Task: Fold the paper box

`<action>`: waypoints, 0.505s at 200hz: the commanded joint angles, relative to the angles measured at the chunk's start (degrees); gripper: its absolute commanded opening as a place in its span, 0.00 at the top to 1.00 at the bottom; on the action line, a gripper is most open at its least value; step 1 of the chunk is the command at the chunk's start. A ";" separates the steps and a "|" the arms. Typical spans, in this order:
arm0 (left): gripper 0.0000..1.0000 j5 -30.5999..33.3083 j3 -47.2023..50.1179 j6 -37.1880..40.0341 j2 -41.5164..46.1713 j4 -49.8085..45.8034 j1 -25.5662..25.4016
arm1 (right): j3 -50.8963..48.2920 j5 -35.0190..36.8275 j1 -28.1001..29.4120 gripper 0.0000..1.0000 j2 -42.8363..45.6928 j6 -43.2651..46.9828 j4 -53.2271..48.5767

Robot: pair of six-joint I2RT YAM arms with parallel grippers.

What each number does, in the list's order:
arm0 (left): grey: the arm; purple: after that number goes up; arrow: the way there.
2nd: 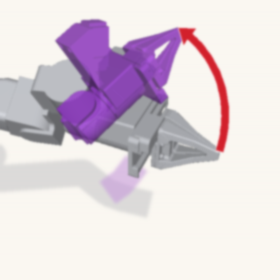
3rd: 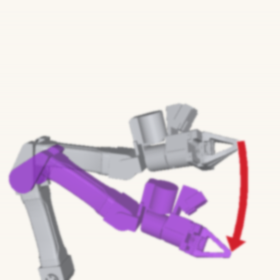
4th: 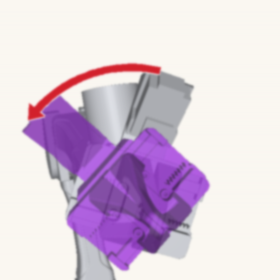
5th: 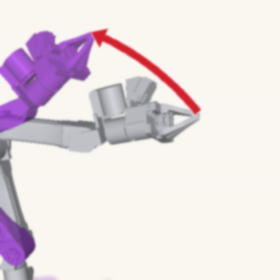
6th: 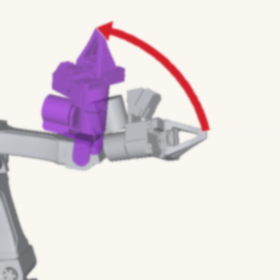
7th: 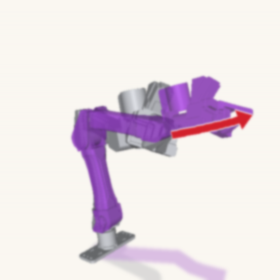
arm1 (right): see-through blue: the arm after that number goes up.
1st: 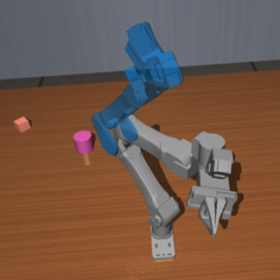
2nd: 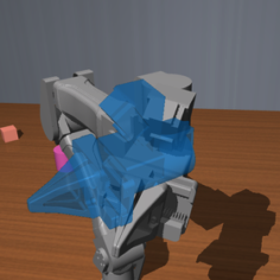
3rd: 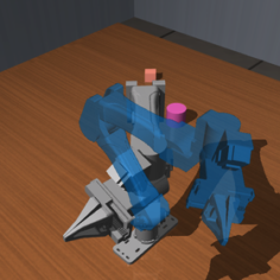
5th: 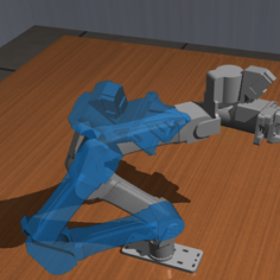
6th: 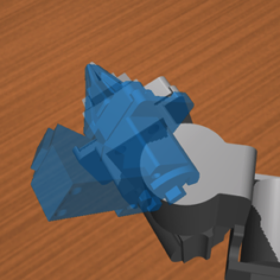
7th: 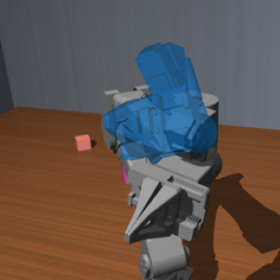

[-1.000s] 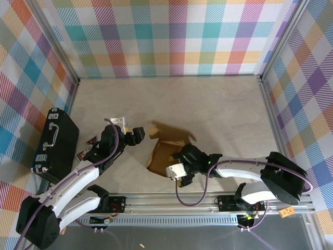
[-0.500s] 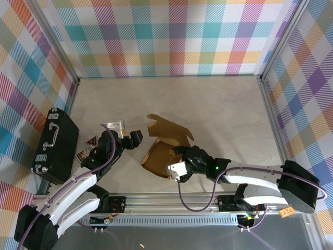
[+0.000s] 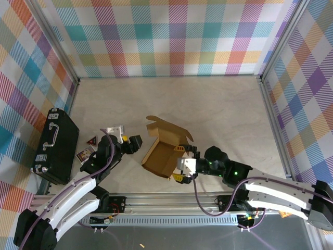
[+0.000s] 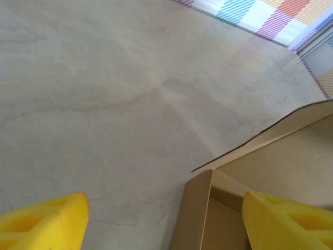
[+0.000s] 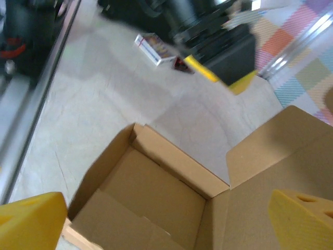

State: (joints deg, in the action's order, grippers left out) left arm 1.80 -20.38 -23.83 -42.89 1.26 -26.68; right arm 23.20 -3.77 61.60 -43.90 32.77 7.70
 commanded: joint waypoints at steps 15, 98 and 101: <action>0.24 -3.42 2.53 -3.01 -0.80 2.03 0.48 | -2.54 12.17 0.45 0.17 9.75 -36.43 -4.12; 0.30 -10.94 3.66 -6.47 -9.07 7.30 -0.77 | -5.29 12.55 0.40 0.47 7.80 -76.51 -18.80; 0.31 -11.06 3.68 -6.64 -9.58 7.42 -0.95 | -5.31 12.36 0.43 0.48 6.88 -77.00 -17.89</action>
State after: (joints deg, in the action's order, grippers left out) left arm -5.91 -17.76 -28.32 -49.78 5.39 -26.85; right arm 19.29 6.90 61.69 -32.25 -28.91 -10.83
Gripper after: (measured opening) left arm 0.708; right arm 0.540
